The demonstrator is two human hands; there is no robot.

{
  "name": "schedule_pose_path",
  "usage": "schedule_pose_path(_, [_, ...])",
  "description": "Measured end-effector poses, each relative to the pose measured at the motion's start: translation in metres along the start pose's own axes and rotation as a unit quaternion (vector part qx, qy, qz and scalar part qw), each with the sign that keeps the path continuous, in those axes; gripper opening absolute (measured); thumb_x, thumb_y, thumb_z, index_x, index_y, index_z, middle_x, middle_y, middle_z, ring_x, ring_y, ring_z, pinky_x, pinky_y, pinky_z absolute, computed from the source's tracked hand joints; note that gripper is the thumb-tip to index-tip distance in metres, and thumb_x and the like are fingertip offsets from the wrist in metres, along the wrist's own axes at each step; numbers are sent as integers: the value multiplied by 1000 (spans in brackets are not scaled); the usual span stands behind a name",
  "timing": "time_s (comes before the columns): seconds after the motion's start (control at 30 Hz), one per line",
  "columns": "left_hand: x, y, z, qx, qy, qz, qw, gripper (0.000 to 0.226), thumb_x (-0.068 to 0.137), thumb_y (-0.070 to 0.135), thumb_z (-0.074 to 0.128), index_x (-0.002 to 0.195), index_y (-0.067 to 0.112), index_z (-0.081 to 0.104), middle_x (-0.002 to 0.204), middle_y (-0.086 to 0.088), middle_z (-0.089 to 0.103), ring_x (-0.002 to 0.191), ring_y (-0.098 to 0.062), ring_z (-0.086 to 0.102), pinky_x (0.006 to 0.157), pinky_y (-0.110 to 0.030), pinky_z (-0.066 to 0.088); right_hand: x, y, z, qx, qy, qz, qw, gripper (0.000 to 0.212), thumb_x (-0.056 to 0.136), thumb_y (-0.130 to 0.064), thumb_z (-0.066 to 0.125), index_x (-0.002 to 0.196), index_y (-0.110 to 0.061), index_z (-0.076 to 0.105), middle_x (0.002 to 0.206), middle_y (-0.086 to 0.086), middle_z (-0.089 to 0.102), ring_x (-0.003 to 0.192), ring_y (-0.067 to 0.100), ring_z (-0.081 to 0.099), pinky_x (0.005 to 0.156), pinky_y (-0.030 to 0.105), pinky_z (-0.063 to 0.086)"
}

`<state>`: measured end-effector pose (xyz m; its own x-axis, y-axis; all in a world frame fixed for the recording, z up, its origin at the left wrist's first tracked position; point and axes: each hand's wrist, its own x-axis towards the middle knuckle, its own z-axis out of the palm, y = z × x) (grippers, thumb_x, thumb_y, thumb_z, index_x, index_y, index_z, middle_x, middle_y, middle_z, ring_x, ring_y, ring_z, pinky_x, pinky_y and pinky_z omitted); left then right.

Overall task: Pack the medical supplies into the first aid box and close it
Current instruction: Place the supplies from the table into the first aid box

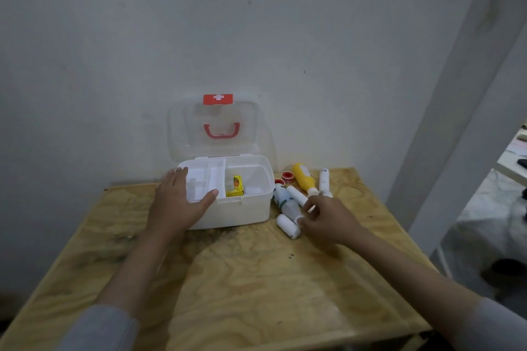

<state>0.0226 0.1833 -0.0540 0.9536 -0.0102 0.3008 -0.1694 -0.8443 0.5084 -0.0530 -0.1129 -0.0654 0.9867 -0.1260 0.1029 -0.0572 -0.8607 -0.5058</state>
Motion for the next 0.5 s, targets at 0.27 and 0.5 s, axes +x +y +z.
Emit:
schedule_pose_path(0.27, [-1,1,-2,-8,-3,-5,1000,90,78,62,57,147,14,25,157,-6,24,145,-26,20,114,-47,23,-4,-12,23,77,67,49,994,26,77,-26,66,102,-19,67,68,-12,55,63,1,52,52,17,35])
schedule_pose_path(0.5, [-3,2,-3,-18,-6,-13,1000,91,77,64,56,148,16,23,158,-6,22,146,-26,19,113,-48,25,5,-15,17,456,119,198,859,10,73,-7,73,83,-5,72,90,14,71,77,23,72,72,31,59])
